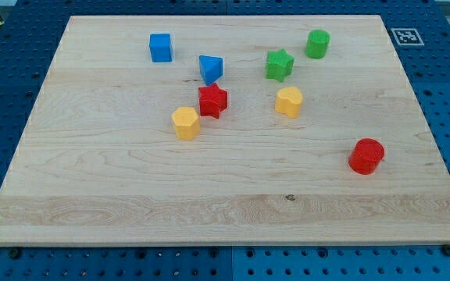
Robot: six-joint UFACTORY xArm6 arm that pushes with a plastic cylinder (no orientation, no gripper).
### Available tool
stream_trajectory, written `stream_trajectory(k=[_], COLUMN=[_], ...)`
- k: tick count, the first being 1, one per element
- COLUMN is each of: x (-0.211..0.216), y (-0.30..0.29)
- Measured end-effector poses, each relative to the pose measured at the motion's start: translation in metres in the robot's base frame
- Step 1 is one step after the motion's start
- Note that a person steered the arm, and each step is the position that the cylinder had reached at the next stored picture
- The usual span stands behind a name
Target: Move the red circle towards the yellow heart
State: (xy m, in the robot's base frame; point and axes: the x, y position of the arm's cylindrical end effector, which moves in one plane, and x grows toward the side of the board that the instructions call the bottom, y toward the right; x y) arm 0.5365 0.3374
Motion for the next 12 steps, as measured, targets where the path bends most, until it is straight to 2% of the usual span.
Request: stream_trajectory(k=[1, 2, 4, 6, 8, 10, 11, 12], x=[0.032, 0.044, 0.029, 0.003, -0.017, 0.013, 0.014, -0.009], y=[-0.036, -0.08, -0.143, -0.171, -0.179, -0.153, -0.135, -0.132])
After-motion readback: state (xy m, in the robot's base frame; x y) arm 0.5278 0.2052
